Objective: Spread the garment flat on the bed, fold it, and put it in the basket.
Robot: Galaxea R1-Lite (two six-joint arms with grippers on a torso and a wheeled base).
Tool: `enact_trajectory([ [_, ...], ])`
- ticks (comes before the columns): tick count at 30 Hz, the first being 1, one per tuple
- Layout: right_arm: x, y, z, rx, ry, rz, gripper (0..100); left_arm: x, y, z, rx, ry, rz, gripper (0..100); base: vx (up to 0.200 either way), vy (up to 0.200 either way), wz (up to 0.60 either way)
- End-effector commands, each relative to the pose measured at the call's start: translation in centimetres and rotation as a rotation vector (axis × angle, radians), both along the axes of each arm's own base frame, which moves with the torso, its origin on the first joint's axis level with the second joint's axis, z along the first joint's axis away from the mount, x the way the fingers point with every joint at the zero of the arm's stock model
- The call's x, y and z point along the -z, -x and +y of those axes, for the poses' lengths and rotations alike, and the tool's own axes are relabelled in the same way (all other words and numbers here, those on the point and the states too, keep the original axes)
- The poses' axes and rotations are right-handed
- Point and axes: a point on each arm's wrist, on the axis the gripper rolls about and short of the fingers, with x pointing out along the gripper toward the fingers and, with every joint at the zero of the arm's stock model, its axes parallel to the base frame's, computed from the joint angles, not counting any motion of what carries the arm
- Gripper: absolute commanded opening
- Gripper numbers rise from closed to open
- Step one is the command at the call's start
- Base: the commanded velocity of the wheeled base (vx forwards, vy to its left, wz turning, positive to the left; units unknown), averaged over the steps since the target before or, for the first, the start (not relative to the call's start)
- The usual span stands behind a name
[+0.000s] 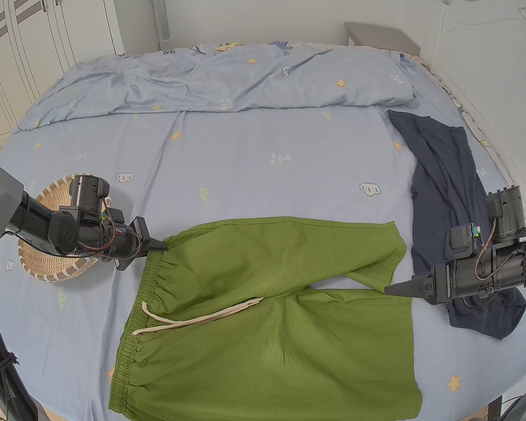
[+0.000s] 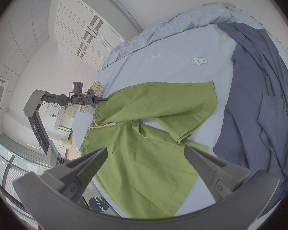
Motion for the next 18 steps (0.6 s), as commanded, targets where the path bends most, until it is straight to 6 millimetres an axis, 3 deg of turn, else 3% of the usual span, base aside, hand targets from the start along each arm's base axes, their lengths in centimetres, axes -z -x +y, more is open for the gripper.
enact_trajectory([
  [1, -0.2, -0.2, -0.1, 0.004, -0.003, -0.009, 100, -1.7, 0.2, 0.1, -0.002, -0.001, -0.061, 0, 0.0, 0.0, 0.0],
  [8, -1.7, -2.1, -0.4, 0.042, -0.033, -0.112, 100, -4.7, 0.2, 0.1, -0.015, -0.002, -0.236, 0, 0.0, 0.0, 0.0],
  [12, -2.6, -5.3, -1.1, 0.08, -0.045, -0.158, 100, -5.6, 0.5, 1.1, -0.037, -0.005, -0.266, 0, 0.0, 0.0, 0.0],
  [18, -1.1, -11.7, -1.5, 0.126, -0.039, -0.153, 100, -6.0, 0.7, 2.1, -0.059, -0.021, -0.284, 0, 0.0, 0.0, 0.0],
])
